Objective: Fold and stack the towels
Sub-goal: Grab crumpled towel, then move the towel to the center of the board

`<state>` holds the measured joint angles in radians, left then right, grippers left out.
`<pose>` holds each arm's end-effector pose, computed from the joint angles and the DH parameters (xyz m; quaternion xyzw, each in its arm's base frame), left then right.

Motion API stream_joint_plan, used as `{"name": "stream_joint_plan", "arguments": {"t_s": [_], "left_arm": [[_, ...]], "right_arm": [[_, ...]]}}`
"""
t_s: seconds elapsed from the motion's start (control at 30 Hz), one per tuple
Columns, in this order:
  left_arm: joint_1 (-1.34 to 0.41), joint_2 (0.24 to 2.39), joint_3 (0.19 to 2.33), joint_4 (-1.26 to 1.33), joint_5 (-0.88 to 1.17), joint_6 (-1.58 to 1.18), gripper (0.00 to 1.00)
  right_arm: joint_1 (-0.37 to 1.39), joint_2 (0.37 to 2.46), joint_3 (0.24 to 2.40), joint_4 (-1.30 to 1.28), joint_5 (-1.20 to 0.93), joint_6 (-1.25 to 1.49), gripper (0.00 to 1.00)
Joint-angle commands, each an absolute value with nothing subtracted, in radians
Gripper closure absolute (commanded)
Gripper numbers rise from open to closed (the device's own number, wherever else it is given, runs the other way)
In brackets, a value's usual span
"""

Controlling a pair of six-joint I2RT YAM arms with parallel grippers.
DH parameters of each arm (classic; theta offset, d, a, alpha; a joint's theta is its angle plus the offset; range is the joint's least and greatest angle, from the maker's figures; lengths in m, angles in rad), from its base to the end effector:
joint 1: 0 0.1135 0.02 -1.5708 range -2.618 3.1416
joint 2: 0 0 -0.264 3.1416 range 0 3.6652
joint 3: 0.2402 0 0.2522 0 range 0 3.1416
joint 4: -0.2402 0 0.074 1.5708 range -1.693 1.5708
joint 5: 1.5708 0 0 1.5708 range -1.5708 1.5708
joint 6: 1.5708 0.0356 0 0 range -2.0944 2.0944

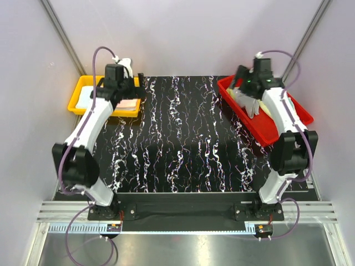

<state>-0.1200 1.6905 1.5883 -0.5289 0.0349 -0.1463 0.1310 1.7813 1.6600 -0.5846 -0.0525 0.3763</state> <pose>0.3868 -0.0479 0.3456 -0.0038 0.8915 -0.0755 0.4466 0.4052 0.0553 0.3305 0.1001 0.9022 0.1282 0.3996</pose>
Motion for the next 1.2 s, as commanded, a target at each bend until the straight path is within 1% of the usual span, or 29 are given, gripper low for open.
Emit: {"name": "stream_joint_plan", "arguments": {"t_s": [0.0,0.07,0.13,0.17,0.23,0.33,0.37,0.4,0.43,0.47,0.5,0.53,0.57,0.6,0.67,0.73,0.77,0.8,0.87,0.93,0.97,1.0,1.03,1.07,1.13,1.17], "left_arm": [[-0.164,1.566,1.438,-0.503,0.087,-0.221,0.01],[-0.210,1.507,1.399,-0.511,0.181,-0.256,0.01],[-0.276,1.458,1.358,-0.528,0.160,-0.249,0.01],[-0.297,1.444,1.353,-0.538,0.097,-0.244,0.01],[-0.330,1.408,1.344,-0.540,0.084,-0.247,0.01],[-0.307,1.361,1.297,-0.477,0.078,-0.336,0.01],[-0.287,1.353,1.284,-0.459,0.127,-0.397,0.01],[-0.263,1.348,1.276,-0.431,0.174,-0.423,0.01],[-0.199,1.353,1.270,-0.419,0.242,-0.448,0.01],[-0.168,1.359,1.269,-0.410,0.362,-0.487,0.01],[-0.143,1.367,1.266,-0.403,0.397,-0.506,0.01],[-0.106,1.365,1.258,-0.394,0.429,-0.508,0.01],[-0.100,1.362,1.246,-0.393,0.423,-0.505,0.01],[-0.098,1.349,1.240,-0.399,0.422,-0.497,0.01],[-0.095,1.330,1.221,-0.390,0.428,-0.509,0.01],[-0.080,1.295,1.186,-0.347,0.484,-0.537,0.01],[-0.077,1.283,1.178,-0.316,0.529,-0.561,0.01],[-0.074,1.264,1.169,-0.310,0.544,-0.566,0.01],[-0.072,1.249,1.170,-0.313,0.542,-0.560,0.01],[-0.074,1.218,1.164,-0.325,0.537,-0.554,0.01],[-0.072,1.207,1.160,-0.333,0.528,-0.554,0.01],[-0.074,1.186,1.157,-0.337,0.526,-0.551,0.02],[-0.074,1.177,1.144,-0.344,0.523,-0.546,0.02],[-0.072,1.166,1.141,-0.354,0.505,-0.525,0.02],[-0.072,1.140,1.121,-0.388,0.486,-0.497,0.05],[-0.072,1.134,1.106,-0.426,0.470,-0.468,0.05]], "right_arm": [[0.020,1.839,1.704,-0.638,0.075,0.333,0.03],[-0.041,1.900,1.727,-0.600,0.002,0.311,0.09],[-0.081,1.957,1.764,-0.588,-0.069,0.278,0.11],[-0.087,1.988,1.785,-0.586,-0.096,0.273,0.12],[-0.097,2.066,1.842,-0.578,-0.179,0.262,0.15],[-0.098,2.150,1.907,-0.604,-0.180,0.267,0.19],[-0.100,2.169,1.930,-0.623,-0.169,0.267,0.22],[-0.098,2.187,1.962,-0.643,-0.158,0.264,0.37],[-0.100,2.189,1.971,-0.646,-0.147,0.253,0.52],[-0.100,2.178,1.998,-0.655,-0.137,0.249,0.64],[-0.100,2.169,2.015,-0.678,-0.124,0.241,0.74],[-0.100,2.154,2.032,-0.692,-0.105,0.227,0.89],[-0.095,2.123,2.074,-0.709,-0.100,0.219,0.93],[-0.089,2.103,2.097,-0.753,-0.097,0.212,0.99],[-0.051,2.028,2.161,-0.801,-0.095,0.173,1.00],[-0.019,1.955,2.171,-0.827,-0.155,0.157,1.00],[-0.005,1.871,2.148,-0.822,-0.178,0.153,1.00],[0.052,1.829,2.126,-0.807,-0.214,0.152,0.99],[0.093,1.711,2.042,-0.793,-0.297,0.185,0.96],[0.155,1.645,1.962,-0.779,-0.357,0.219,0.94],[0.178,1.582,1.865,-0.775,-0.359,0.224,0.93],[0.223,1.548,1.803,-0.744,-0.370,0.235,0.88],[0.236,1.514,1.731,-0.721,-0.385,0.244,0.85],[0.248,1.452,1.571,-0.689,-0.409,0.255,0.83],[0.279,1.399,1.392,-0.571,-0.457,0.294,0.74],[0.293,1.372,1.241,-0.528,-0.465,0.302,0.71]]}}
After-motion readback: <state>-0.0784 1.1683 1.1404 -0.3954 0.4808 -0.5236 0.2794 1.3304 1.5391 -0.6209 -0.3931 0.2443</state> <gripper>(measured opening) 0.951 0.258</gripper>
